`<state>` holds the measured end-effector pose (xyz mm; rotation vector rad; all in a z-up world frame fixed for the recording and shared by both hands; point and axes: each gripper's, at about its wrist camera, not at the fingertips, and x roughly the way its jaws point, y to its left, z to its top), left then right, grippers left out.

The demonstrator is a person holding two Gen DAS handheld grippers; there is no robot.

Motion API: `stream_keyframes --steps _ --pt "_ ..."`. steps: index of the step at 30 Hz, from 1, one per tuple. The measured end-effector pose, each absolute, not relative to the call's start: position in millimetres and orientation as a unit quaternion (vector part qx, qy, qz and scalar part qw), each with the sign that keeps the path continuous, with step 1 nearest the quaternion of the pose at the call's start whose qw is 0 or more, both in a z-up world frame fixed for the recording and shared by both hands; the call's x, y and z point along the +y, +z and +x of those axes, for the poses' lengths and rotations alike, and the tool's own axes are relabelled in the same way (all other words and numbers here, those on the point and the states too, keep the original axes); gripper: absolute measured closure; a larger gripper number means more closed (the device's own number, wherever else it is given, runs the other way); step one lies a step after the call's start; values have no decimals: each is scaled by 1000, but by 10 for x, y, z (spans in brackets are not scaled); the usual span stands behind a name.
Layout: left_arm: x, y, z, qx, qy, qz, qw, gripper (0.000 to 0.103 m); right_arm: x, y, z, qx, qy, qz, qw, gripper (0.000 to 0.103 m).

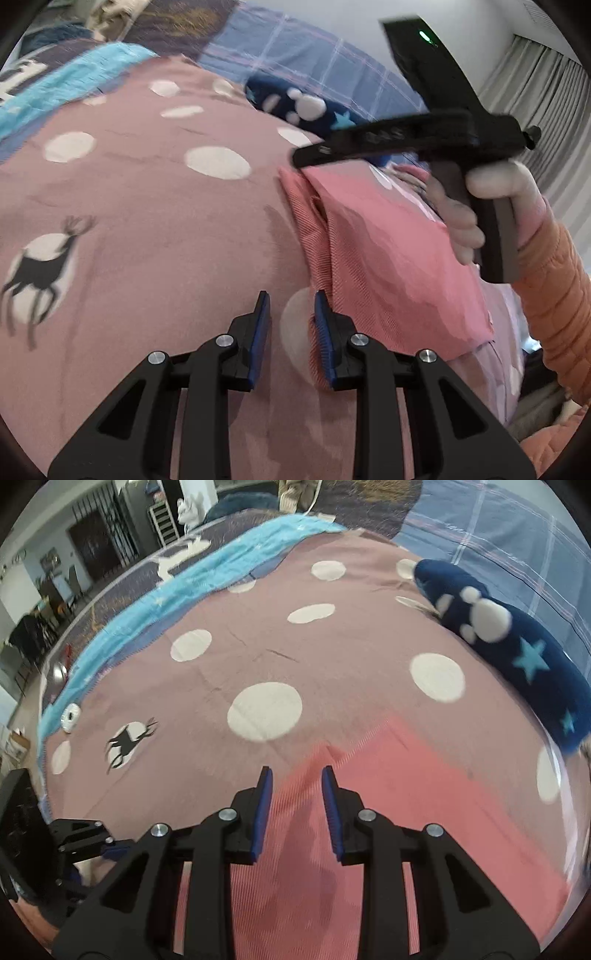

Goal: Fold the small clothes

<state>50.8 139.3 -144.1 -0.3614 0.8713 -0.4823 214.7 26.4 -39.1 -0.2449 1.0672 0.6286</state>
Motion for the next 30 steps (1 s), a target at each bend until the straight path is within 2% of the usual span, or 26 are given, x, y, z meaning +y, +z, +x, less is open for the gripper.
stream_keyframes --steps 5,9,10,11,12,13,14,17,20,24,27,29,30 --pt "1270 -1472 573 422 -261 -173 851 67 448 -567 2268 525 281 -141 791 73" --pt "1268 -1476 573 424 -265 -176 848 66 479 -641 2297 531 283 -143 786 60" --pt "1269 -1474 571 423 -265 -178 848 66 493 -667 2310 533 287 -143 783 60" --pt "1273 -1472 571 423 -265 -178 848 78 515 -690 2311 534 287 -149 781 60" --pt "1268 -1472 566 422 -272 -183 845 94 535 -711 2311 535 286 -156 779 65" --pt "1272 -1460 550 417 -275 -190 845 98 570 -747 2288 532 283 -176 778 98" --pt "1283 -1427 512 406 -273 -195 850 99 587 -751 2275 528 279 -185 780 101" --pt "1257 -1351 391 396 -269 -188 858 99 546 -564 2226 487 281 -162 811 103" --pt "1237 -1517 408 429 -250 -185 848 98 494 -405 2332 454 282 -123 836 103" --pt "1271 -1497 401 425 -252 -192 848 98 475 -692 2582 513 270 -96 809 103" --pt "1280 -1500 414 427 -254 -196 845 97 351 -701 2562 529 272 -72 801 95" --pt "1301 -1526 432 429 -255 -202 843 95 331 -613 2447 516 281 -96 803 71" --pt "1312 -1531 438 430 -254 -204 842 94 341 -589 2409 512 281 -111 804 56"
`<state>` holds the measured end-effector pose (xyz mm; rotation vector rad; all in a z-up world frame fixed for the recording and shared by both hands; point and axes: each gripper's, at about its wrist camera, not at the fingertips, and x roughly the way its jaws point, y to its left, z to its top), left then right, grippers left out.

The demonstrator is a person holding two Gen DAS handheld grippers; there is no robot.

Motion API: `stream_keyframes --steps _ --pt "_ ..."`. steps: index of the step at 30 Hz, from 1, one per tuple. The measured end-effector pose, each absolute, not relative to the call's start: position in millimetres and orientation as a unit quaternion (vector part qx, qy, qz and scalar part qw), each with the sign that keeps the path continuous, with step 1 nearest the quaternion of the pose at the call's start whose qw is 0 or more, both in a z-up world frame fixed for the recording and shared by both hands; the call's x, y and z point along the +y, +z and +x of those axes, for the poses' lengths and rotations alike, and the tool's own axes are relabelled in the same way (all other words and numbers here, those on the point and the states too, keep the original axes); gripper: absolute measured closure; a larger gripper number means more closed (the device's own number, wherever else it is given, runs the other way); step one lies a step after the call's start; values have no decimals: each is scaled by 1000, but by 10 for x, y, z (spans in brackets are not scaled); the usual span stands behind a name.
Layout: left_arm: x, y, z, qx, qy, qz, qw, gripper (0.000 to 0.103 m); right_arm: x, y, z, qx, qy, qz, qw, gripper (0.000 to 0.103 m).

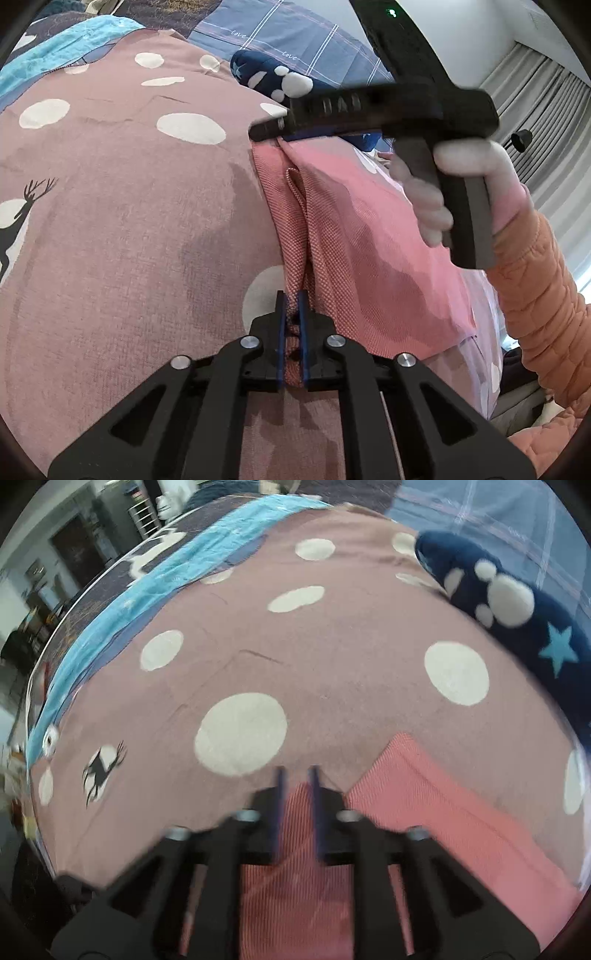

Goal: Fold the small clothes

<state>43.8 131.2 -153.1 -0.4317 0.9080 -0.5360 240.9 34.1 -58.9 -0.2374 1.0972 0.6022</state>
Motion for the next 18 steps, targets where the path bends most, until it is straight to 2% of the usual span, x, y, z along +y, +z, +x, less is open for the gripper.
stream_keyframes --steps 2,3,4,5,9,12,14,15,16,18 --pt "1317 -1544 480 431 -253 -209 840 94 431 -623 2308 515 282 -157 795 53" --pt "1302 -1545 487 432 -252 -208 841 94 472 -678 2284 520 279 -174 789 58" --pt "1303 -1530 488 430 -251 -207 842 95 529 -763 2268 525 275 -193 782 85" --pt "1311 -1498 476 424 -251 -206 846 98 535 -794 2252 521 280 -202 781 97" --pt "1336 -1529 528 437 -240 -201 843 98 562 -623 2258 461 269 -182 826 102" --pt "1340 -1534 512 440 -243 -196 842 98 472 -840 2513 503 271 -134 810 102" --pt "1350 -1496 434 432 -243 -184 849 95 407 -814 2471 483 299 -119 814 101" --pt "1404 -1481 389 429 -237 -187 851 95 367 -783 2453 483 300 -108 815 92" --pt "1451 -1472 365 429 -229 -189 853 95 288 -712 2466 485 290 -92 820 75" --pt "1584 -1432 301 422 -209 -194 861 95 131 -545 2476 466 272 -76 838 63"
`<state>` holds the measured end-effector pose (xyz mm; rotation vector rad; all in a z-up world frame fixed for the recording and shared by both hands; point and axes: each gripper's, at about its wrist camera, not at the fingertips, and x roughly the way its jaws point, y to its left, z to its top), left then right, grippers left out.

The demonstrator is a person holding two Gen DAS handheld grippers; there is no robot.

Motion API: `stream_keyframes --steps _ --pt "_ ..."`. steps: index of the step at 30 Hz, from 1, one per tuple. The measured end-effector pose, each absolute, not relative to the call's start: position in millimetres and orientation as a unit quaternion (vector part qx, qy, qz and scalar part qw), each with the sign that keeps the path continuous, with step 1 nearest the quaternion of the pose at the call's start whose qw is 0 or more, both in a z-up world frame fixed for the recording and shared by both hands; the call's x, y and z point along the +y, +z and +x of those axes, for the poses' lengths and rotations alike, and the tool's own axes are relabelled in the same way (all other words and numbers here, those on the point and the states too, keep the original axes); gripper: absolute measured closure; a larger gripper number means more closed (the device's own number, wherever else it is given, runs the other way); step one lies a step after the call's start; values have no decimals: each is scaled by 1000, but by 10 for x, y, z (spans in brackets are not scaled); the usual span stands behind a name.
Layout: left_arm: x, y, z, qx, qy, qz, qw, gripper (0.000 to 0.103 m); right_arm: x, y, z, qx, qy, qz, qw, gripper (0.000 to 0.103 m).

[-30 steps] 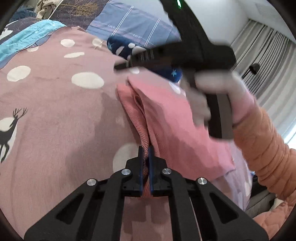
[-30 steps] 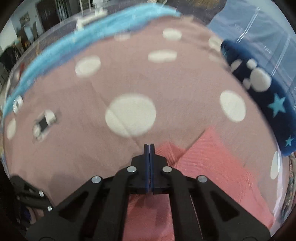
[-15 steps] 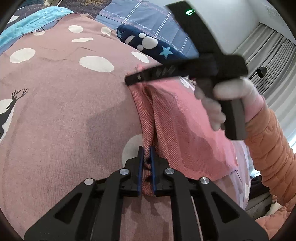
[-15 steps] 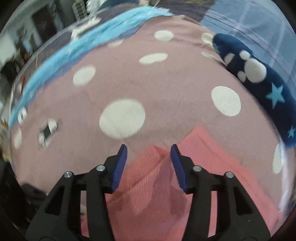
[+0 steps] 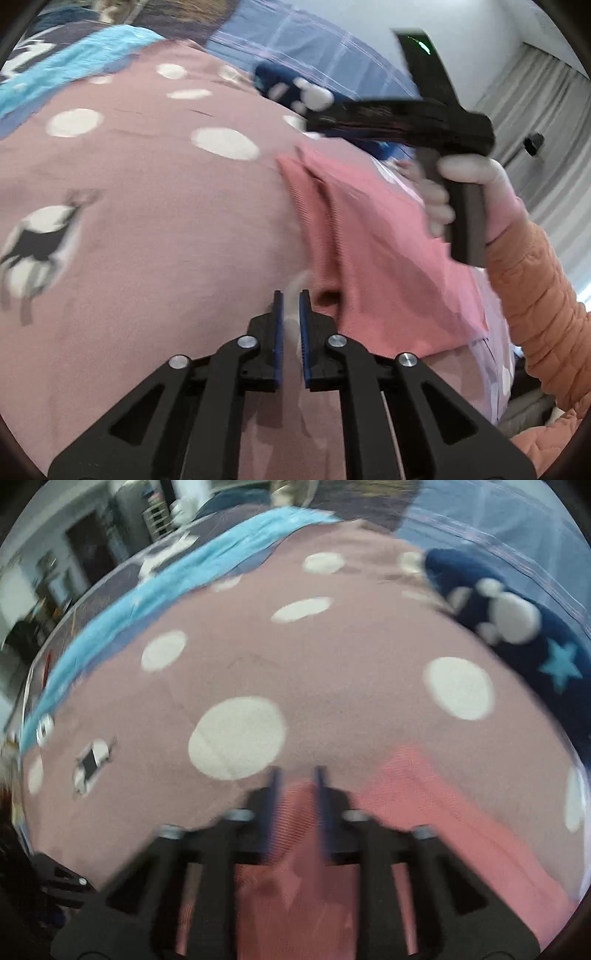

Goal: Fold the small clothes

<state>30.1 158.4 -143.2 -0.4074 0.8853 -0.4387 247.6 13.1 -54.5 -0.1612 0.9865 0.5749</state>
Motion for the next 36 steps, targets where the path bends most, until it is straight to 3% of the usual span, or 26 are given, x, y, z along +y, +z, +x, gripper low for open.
stream_keyframes --steps 3,5,7,11,12,14,15,16,22,27,29,31,32,33,36 --pt "1703 -1320 155 398 -228 -219 861 94 -70 -399 2583 471 231 -78 848 63" --pt "1613 -1270 119 390 -249 -218 859 85 -107 -417 2643 486 210 -82 844 63" --pt "1424 -1267 122 395 -262 -189 860 77 -82 -496 2648 502 206 -82 836 63" --pt "1140 -1398 158 423 -260 -136 858 73 83 -724 2684 532 193 -85 820 62" --pt "1125 -1383 149 418 -259 -130 861 74 124 -773 2709 536 186 -91 818 62" --pt "1178 -1345 133 408 -267 -139 862 99 207 -849 2702 525 175 -119 825 65" --pt "1216 -1333 119 404 -269 -145 862 101 215 -837 2702 517 172 -125 829 92" --pt "1287 -1309 82 394 -274 -161 862 101 226 -812 2706 511 167 -130 833 102" --pt "1251 -1300 6 398 -268 -142 866 101 192 -465 2670 463 208 -87 857 102" --pt "1268 -1457 43 424 -259 -154 854 101 304 -927 2829 500 216 -97 833 102" --pt "1264 -1425 16 420 -253 -144 859 98 290 -902 2827 479 225 -93 843 101" --pt "1298 -1390 -4 418 -245 -140 863 97 250 -847 2810 490 236 -84 835 91" --pt "1331 -1359 -14 412 -241 -141 867 97 205 -789 2778 489 241 -77 835 74" --pt "1385 -1308 -26 405 -241 -145 870 97 144 -705 2731 482 242 -70 839 67" --pt "1410 -1149 -2 380 -257 -159 874 92 -142 -425 2454 461 251 -57 849 66"
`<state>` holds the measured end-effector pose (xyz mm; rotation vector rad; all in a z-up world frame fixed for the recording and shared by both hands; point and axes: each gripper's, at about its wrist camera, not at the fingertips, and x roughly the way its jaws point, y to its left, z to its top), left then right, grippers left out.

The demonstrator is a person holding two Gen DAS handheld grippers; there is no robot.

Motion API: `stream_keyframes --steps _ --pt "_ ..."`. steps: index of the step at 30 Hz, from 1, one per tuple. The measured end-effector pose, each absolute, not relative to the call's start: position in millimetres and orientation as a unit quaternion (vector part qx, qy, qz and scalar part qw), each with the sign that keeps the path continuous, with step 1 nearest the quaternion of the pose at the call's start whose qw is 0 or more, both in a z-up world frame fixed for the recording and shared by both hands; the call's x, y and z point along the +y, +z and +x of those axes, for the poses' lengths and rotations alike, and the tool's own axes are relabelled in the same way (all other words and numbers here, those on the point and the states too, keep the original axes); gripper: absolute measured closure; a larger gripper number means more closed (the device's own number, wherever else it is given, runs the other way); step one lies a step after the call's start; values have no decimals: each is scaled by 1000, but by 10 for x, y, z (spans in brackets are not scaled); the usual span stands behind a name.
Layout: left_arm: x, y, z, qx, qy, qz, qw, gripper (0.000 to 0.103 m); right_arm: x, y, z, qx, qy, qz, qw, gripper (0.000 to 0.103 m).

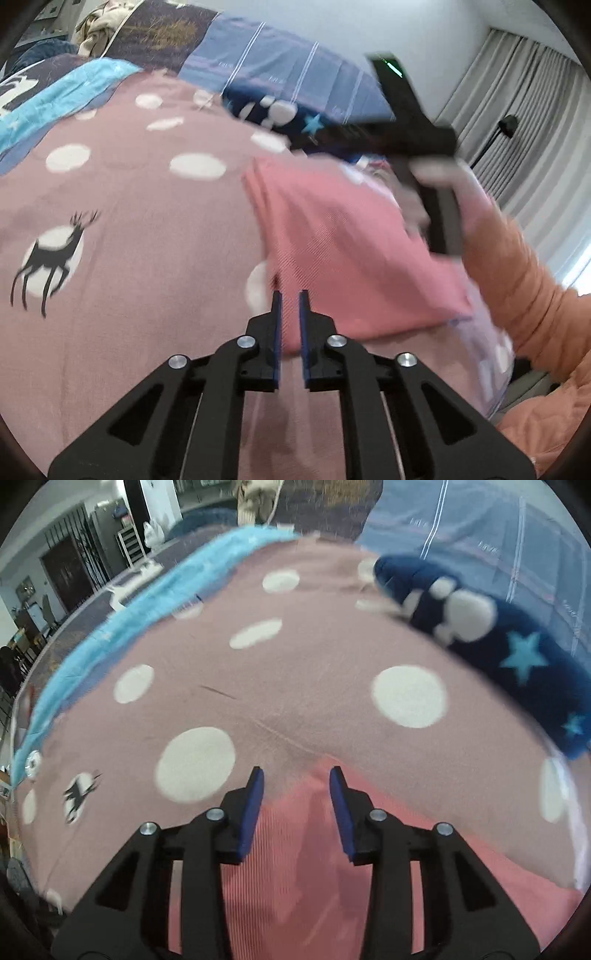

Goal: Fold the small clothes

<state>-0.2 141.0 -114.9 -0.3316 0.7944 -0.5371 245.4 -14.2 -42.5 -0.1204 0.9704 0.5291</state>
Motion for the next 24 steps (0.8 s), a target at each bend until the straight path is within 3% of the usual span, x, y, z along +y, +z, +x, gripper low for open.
stream_keyframes --steps 2,4,8,13,16,17,18,19,22,24 --pt "1270 -1075 41 371 -274 -144 875 83 -413 -304 2173 454 260 -32 851 66" --pt "1103 -1070 77 371 -289 -126 873 80 -710 -263 1809 454 242 -17 858 66" --pt "782 -1357 197 424 -284 -74 857 65 -1257 -320 965 436 205 21 876 64" --pt "711 -1406 209 428 -269 -46 861 65 -1946 -903 347 486 82 88 866 63" --pt "719 -1406 189 428 -267 -44 862 65 -1936 -908 161 448 93 79 886 60" --pt "721 -1402 186 428 -265 -43 863 65 -1891 -893 168 450 94 73 885 54" --pt "718 -1407 190 428 -262 -40 864 65 -1830 -881 180 454 99 69 883 39" --pt "724 -1378 160 427 -255 -36 867 65 -1741 -864 193 459 97 57 881 32" --pt "780 -1282 88 420 -239 -47 874 65 -1585 -776 102 459 88 29 884 33" --pt "992 -1208 42 409 -214 -74 884 64 -1588 -721 -47 435 121 58 890 41"
